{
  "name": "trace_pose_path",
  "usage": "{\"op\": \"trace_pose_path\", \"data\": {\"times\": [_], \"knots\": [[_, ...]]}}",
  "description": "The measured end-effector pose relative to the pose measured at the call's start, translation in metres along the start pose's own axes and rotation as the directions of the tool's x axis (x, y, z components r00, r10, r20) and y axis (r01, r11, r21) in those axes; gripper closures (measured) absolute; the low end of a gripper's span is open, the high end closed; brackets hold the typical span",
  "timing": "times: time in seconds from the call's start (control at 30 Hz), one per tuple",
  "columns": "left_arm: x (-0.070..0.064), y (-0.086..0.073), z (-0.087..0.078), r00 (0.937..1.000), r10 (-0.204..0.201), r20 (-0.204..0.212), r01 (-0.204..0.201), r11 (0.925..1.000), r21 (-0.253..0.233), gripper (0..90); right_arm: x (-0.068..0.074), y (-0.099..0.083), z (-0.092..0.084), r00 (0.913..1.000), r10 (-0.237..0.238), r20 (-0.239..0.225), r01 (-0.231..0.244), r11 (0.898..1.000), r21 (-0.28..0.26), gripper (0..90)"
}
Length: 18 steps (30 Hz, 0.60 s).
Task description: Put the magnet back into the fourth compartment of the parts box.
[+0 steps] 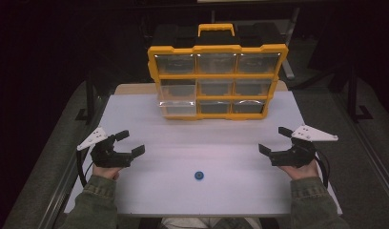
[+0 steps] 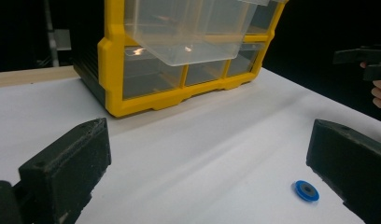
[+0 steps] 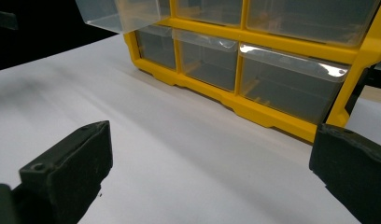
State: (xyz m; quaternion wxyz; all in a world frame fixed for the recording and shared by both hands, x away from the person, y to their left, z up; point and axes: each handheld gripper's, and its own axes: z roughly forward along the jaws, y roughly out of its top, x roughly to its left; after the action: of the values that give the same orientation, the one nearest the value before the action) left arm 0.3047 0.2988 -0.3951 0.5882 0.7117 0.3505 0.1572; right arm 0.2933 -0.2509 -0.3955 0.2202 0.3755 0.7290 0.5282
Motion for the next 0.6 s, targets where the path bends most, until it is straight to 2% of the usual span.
{"op": "trace_pose_path", "data": {"times": [0.5, 0.6], "knots": [[0.0004, -0.0006, 0.0001, 1.0000, 0.001, -0.009, -0.001, 1.0000, 0.007, 0.0, 0.0046, -0.0010, 0.0052, 0.9997, -0.024, -0.001, 0.024, 0.999, 0.035, 0.0], [-0.0002, -0.0011, 0.0007, 0.9999, 0.005, -0.013, -0.005, 0.9999, 0.012, 0.0, 0.0084, 0.0005, 0.0076, 0.9991, -0.041, -0.010, 0.042, 0.998, 0.045, 0.0]]}}
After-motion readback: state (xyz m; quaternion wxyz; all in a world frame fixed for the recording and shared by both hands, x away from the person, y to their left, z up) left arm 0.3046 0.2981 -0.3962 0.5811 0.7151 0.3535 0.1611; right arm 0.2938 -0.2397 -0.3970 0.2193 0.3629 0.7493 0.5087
